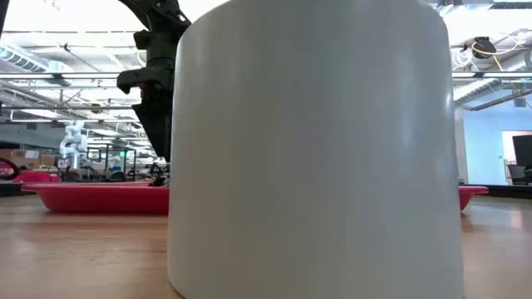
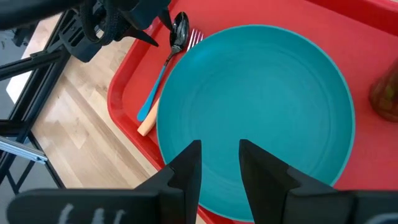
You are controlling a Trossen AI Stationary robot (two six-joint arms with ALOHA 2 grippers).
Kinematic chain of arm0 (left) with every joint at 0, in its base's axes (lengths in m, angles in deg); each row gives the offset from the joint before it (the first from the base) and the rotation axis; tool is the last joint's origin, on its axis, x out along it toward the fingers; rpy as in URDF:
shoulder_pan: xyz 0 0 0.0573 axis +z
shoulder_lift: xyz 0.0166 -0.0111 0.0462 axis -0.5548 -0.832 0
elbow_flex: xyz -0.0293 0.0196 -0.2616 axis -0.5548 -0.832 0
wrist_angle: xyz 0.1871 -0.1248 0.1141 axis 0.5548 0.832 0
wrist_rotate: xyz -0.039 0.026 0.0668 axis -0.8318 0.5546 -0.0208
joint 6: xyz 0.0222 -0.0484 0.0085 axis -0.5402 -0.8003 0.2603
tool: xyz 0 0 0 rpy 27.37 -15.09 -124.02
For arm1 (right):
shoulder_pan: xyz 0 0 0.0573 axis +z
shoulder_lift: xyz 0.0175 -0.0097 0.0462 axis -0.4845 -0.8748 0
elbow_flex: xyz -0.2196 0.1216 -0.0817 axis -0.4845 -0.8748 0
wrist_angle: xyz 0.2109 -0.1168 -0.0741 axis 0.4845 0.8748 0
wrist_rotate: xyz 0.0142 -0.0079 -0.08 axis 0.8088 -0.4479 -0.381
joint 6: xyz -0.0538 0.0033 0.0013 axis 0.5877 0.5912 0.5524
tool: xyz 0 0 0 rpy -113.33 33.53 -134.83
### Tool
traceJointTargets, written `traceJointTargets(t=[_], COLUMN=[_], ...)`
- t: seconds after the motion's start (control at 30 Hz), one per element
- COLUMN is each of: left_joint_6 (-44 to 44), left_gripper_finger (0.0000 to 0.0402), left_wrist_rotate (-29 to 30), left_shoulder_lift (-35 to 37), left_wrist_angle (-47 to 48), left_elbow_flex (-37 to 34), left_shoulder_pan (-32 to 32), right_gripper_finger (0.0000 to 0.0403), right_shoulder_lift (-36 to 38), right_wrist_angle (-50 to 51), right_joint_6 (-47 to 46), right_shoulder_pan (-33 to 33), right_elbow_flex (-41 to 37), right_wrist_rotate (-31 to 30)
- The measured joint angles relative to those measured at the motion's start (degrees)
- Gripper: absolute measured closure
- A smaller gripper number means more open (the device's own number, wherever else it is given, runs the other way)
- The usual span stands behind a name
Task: Pick and place plate/cup/fork/spoon on tray
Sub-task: Adjust the green spoon on the orange tray
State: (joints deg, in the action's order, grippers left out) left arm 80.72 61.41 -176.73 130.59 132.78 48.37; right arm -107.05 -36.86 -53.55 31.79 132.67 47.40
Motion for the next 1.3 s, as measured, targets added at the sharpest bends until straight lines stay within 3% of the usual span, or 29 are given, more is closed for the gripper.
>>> traceJointTargets(t=[0.8, 1.3], left_joint_6=[-3.99, -3.86], left_gripper_finger=[0.0257, 0.0257], left_wrist_rotate=[-1.37, 3.35], left_shoulder_lift=[0.02, -1.34], left_wrist_angle=[-1.47, 2.05], left_elbow_flex=[-1.19, -1.21], left_shoulder_pan=[-0.82, -0.72], right_gripper_finger=[0.0303, 0.0303], right_shoulder_lift=[0.0, 0.0], right_wrist_angle=[0.24, 0.22], right_joint_6=[-0.17, -0.39], right_shoulder_pan=[0.7, 0.7], right_elbow_flex=[0.0, 0.0], right_wrist_rotate=[-0.44, -0.02])
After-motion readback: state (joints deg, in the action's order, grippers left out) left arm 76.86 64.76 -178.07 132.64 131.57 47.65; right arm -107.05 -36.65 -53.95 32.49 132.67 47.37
